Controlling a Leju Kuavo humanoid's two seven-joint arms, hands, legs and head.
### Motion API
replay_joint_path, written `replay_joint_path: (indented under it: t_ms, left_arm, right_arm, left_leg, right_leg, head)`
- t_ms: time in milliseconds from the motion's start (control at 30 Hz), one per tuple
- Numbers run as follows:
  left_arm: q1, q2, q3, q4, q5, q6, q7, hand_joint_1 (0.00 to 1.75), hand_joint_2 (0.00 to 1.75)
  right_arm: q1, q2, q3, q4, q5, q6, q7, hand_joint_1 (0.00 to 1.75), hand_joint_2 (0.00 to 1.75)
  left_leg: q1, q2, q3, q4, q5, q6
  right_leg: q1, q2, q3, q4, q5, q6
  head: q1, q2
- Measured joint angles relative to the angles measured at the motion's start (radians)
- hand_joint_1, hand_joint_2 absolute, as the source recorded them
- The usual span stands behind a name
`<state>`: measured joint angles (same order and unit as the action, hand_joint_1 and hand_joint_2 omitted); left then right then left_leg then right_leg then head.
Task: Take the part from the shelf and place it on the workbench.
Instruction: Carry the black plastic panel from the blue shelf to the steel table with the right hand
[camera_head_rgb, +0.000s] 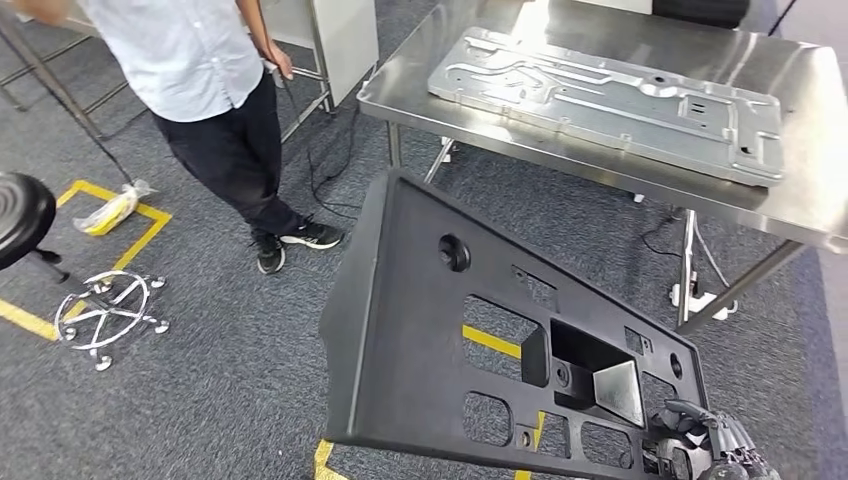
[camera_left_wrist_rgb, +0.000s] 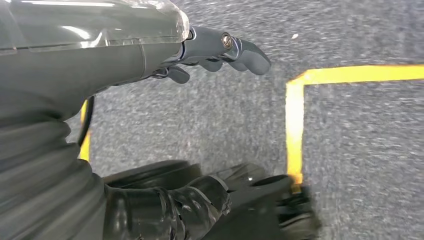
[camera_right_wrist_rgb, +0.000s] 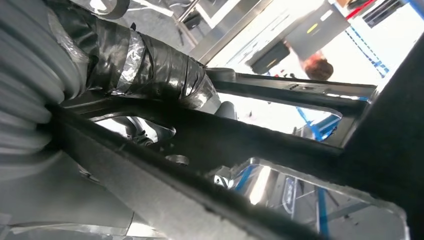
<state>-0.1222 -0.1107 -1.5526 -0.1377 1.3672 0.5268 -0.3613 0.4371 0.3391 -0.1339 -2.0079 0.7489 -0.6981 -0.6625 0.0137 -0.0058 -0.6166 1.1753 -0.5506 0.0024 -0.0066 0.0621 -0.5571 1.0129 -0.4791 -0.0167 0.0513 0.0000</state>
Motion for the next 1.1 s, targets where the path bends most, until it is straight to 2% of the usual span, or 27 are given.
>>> replay_joint_path:
  t_ms: [67,100,167,200,267,300,367,400,433,467,500,567,600,633,700,733,767,833,867,900,933,967,1033,1067,1100]
  left_arm:
    - [-0.001,0.001,0.0,0.0,0.0,0.0,-0.002,0.0,1.75]
    - [-0.001,0.002,0.0,0.0,0.0,-0.001,-0.003,0.0,1.75]
    - [-0.002,0.002,0.0,0.0,0.001,-0.006,-0.006,0.0,1.75]
    - [-0.003,0.002,0.0,0.0,0.001,-0.011,-0.008,0.0,1.75]
    - [-0.003,0.003,0.0,0.0,0.001,-0.02,-0.013,0.0,1.75]
    - [-0.003,0.004,0.0,0.0,0.001,-0.025,-0.015,0.0,1.75]
    - [0.0,0.004,0.0,0.0,0.002,-0.033,-0.019,0.0,1.75]
    - [0.001,0.005,0.0,0.0,0.002,-0.035,-0.021,0.0,1.75]
    - [0.001,0.006,0.0,0.0,0.002,-0.038,-0.022,0.0,1.75]
    - [0.001,0.006,0.0,0.0,0.003,-0.04,-0.024,0.0,1.75]
    - [0.0,0.006,0.0,0.0,0.003,-0.042,-0.025,0.0,1.75]
    - [-0.001,0.006,0.0,0.0,0.003,-0.048,-0.027,0.0,1.75]
    - [-0.001,0.007,0.0,0.0,0.003,-0.051,-0.028,0.0,1.75]
    - [-0.001,0.007,0.0,0.0,0.003,-0.054,-0.028,0.0,1.75]
    - [-0.003,0.007,0.0,0.0,0.003,-0.06,-0.03,0.0,1.75]
    - [-0.004,0.007,0.0,0.0,0.003,-0.063,-0.031,0.0,1.75]
    - [-0.005,0.008,0.0,0.0,0.003,-0.066,-0.033,0.0,1.75]
    - [-0.005,0.009,0.0,0.0,0.003,-0.069,-0.037,0.0,1.75]
    - [-0.003,0.01,0.0,0.0,0.003,-0.07,-0.038,0.0,1.75]
    - [-0.001,0.01,0.0,0.0,0.003,-0.07,-0.039,0.0,1.75]
    - [0.001,0.011,0.0,0.0,0.003,-0.071,-0.039,0.0,1.75]
    - [0.001,0.011,0.0,0.0,0.003,-0.071,-0.04,0.0,1.75]
    - [0.001,0.012,0.0,0.0,0.003,-0.071,-0.04,0.0,1.75]
    - [0.001,0.012,0.0,0.001,0.003,-0.071,-0.04,0.0,1.75]
    - [0.0,0.012,0.0,0.001,0.003,-0.071,-0.041,0.0,1.75]
  right_arm:
    - [0.0,0.0,0.0,0.0,0.0,0.0,0.0,1.73,1.75]
    - [0.0,0.0,0.0,0.0,0.0,0.0,0.0,1.73,1.75]
    - [0.001,0.0,0.0,0.0,0.001,0.0,0.0,1.73,1.75]
    - [0.002,0.0,0.0,0.0,0.001,0.0,0.0,1.73,1.75]
    - [0.002,0.0,0.0,-0.001,0.001,0.0,0.0,1.73,1.75]
    - [0.001,-0.001,0.0,0.0,0.002,0.0,0.0,1.73,1.75]
    - [-0.001,-0.001,0.0,0.001,0.002,0.0,0.0,1.73,1.75]
    - [0.0,-0.001,0.0,0.003,0.002,0.0,0.0,1.73,1.75]
    - [0.0,-0.001,0.0,0.004,0.003,0.0,0.0,1.73,1.75]
    - [0.0,-0.001,0.0,0.005,0.004,0.0,0.0,1.73,1.75]
    - [0.0,-0.002,0.0,0.006,0.004,0.0,0.0,1.73,1.75]
    - [-0.002,-0.002,0.0,0.007,0.005,0.0,0.0,1.73,1.75]
    - [-0.002,-0.002,0.0,0.007,0.005,0.0,0.0,1.73,1.75]
    - [-0.002,-0.002,0.0,0.008,0.005,0.0,0.001,1.73,1.75]
    - [-0.002,-0.003,0.0,0.008,0.006,0.0,0.002,1.73,1.75]
    - [-0.002,-0.004,0.0,0.008,0.007,0.0,0.002,1.73,1.75]
    - [-0.003,-0.004,0.0,0.008,0.008,0.0,0.003,1.73,1.75]
    - [-0.006,-0.006,0.0,0.01,0.008,0.0,0.007,1.73,1.75]
    - [-0.008,-0.007,0.0,0.011,0.008,0.0,0.011,1.73,1.75]
    - [-0.009,-0.009,0.0,0.014,0.009,0.0,0.017,1.73,1.75]
    - [-0.009,-0.012,0.0,0.016,0.011,0.0,0.025,1.73,1.75]
    - [-0.009,-0.015,0.0,0.018,0.014,0.0,0.032,1.73,1.75]
    - [-0.01,-0.021,0.001,0.02,0.019,0.0,0.042,1.73,1.75]
    - [-0.01,-0.024,0.001,0.021,0.019,0.0,0.044,1.73,1.75]
    - [-0.011,-0.027,0.003,0.022,0.019,0.0,0.049,1.73,1.75]
  left_leg:
    - [0.002,-0.034,0.046,-0.112,0.045,0.007]
    - [0.001,-0.047,0.056,-0.137,0.05,0.011]
    - [-0.001,-0.041,0.059,-0.142,0.048,0.021]
    - [0.0,-0.032,0.061,-0.146,0.051,0.028]
    - [0.004,-0.013,0.065,-0.156,0.056,0.041]
    - [0.004,-0.002,0.066,-0.158,0.056,0.044]
    - [0.004,0.02,0.067,-0.158,0.053,0.047]
    - [0.004,0.031,0.068,-0.158,0.051,0.047]
    - [0.004,0.042,0.071,-0.158,0.049,0.047]
    - [0.004,0.051,0.074,-0.158,0.046,0.045]
    - [0.004,0.06,0.08,-0.158,0.042,0.042]
    - [0.0,0.073,0.09,-0.158,0.034,0.034]
    - [-0.002,0.079,0.093,-0.159,0.031,0.028]
    - [-0.003,0.086,0.096,-0.161,0.03,0.023]
    - [-0.003,0.094,0.103,-0.164,0.026,0.011]
    - [-0.002,0.083,0.102,-0.156,0.018,0.006]
    - [-0.001,0.066,0.093,-0.131,-0.001,0.002]
    - [0.0,0.025,0.04,-0.02,-0.061,-0.002]
    - [0.0,0.017,0.005,0.048,-0.088,-0.003]
    - [0.0,0.015,-0.023,0.098,-0.1,-0.004]
    - [0.0,0.014,-0.036,0.113,-0.09,-0.003]
    - [0.0,0.014,-0.029,0.087,-0.06,-0.001]
    - [-0.001,0.007,0.019,-0.036,0.016,0.007]
    - [-0.002,0.002,0.041,-0.092,0.039,0.012]
    - [-0.004,-0.002,0.054,-0.125,0.048,0.016]
  right_leg:
    - [0.002,0.019,-0.005,0.012,-0.007,0.009]
    - [0.002,0.027,-0.009,0.017,-0.009,0.015]
    - [0.0,0.041,-0.015,0.017,-0.009,0.026]
    - [-0.001,0.036,-0.016,0.02,-0.01,0.031]
    - [0.0,-0.002,-0.037,0.065,-0.039,0.041]
    - [-0.001,-0.027,-0.062,0.118,-0.068,0.045]
    - [-0.004,-0.048,-0.129,0.244,-0.122,0.054]
    - [-0.007,-0.052,-0.149,0.279,-0.127,0.057]
    - [-0.009,-0.055,-0.151,0.279,-0.112,0.059]
    - [-0.01,-0.06,-0.133,0.24,-0.08,0.058]
    - [-0.01,-0.072,-0.098,0.17,-0.041,0.056]
    - [-0.002,-0.101,-0.037,0.05,0.002,0.045]
    - [0.003,-0.109,-0.023,0.021,0.006,0.039]
    - [0.007,-0.108,-0.022,0.016,0.002,0.033]
    - [0.005,-0.09,-0.021,0.009,0.005,0.022]
    - [0.002,-0.082,-0.019,0.004,0.008,0.015]
    - [-0.001,-0.075,-0.016,-0.002,0.01,0.009]
    - [-0.003,-0.063,-0.013,-0.005,0.011,0.0]
    - [-0.001,-0.056,-0.013,-0.005,0.01,-0.002]
    - [0.0,-0.049,-0.012,-0.003,0.009,-0.004]
    - [0.002,-0.042,-0.01,-0.001,0.007,-0.006]
    - [0.003,-0.035,-0.008,0.002,0.004,-0.006]
    - [0.004,-0.025,-0.004,0.01,-0.004,-0.002]
    - [0.006,-0.022,-0.005,0.015,-0.008,0.002]
    - [0.006,-0.02,-0.006,0.019,-0.01,0.006]
  head:
    - [0.0,0.0]
    - [0.0,0.0]
    - [0.0,0.0]
    - [0.001,0.0]
    - [0.002,0.0]
    - [0.003,0.0]
    - [0.004,0.0]
    - [0.004,0.0]
    - [0.004,0.0]
    - [0.004,0.0]
    - [0.004,0.0]
    - [0.004,0.0]
    - [0.004,0.0]
    - [0.003,0.0]
    - [0.003,0.0]
    - [0.003,0.0]
    - [0.002,0.0]
    - [0.002,0.0]
    - [0.002,0.0]
    - [0.002,0.0]
    - [0.002,0.0]
    - [0.002,0.0]
    - [0.002,0.0]
    - [0.002,0.0]
    - [0.002,0.0]
